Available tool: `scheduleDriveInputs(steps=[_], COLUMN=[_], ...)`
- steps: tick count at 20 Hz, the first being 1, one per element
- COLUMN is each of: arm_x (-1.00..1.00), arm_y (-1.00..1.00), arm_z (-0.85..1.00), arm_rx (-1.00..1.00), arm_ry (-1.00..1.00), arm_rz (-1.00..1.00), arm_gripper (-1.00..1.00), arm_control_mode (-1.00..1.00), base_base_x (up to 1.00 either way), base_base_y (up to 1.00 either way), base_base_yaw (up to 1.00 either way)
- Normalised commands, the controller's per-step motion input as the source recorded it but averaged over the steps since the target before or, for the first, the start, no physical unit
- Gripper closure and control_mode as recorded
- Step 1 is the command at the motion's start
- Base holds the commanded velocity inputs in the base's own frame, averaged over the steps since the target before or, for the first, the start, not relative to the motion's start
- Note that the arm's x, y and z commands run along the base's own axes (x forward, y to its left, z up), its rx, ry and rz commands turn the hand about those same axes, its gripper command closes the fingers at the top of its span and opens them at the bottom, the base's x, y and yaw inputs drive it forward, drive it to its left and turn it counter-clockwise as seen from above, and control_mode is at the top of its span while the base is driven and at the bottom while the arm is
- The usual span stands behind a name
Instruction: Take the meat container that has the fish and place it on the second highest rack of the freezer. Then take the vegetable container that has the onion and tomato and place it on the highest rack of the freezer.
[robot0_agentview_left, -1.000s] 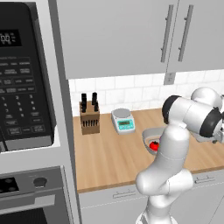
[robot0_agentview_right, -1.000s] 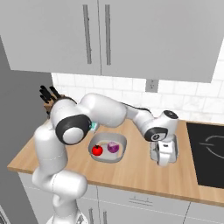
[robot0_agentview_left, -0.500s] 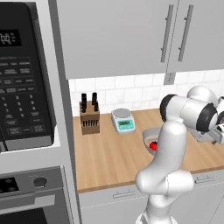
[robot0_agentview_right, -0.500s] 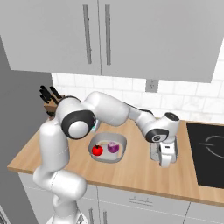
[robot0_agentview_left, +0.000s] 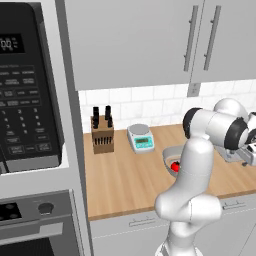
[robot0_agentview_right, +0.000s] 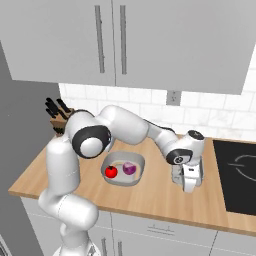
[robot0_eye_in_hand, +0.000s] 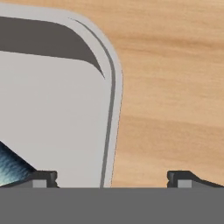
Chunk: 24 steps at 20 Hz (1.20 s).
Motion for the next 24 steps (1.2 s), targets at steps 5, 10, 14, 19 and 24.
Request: scheduleDriveInputs(steps=[5,10,14,19,24], arm_x=[0.0,0.0,0.03,0.01,-0.59], arm_y=[-0.13,-0.01,-0.01,0.0,-0.01], arm_z=[0.0,-0.04,-0.15,-0.15,0.4], arm_rx=[-0.01,0.0,0.0,0.0,0.02], arm_ry=[0.0,0.0,0.03,0.03,-0.13], arm_rz=[-0.16,-0.18,-0.14,-0.03,0.0], arm_gripper=[-1.0,1.0,1.0,1.0,1.0], arm_control_mode=[-1.0,-1.0,-1.0,-1.0,-1.0], base_base_x=[0.0,0.0,0.0,0.0,0.0], base_base_y=[0.0,0.0,0.0,0.0,0.0], base_base_yaw=[0.0,0.0,0.0,0.0,0.0])
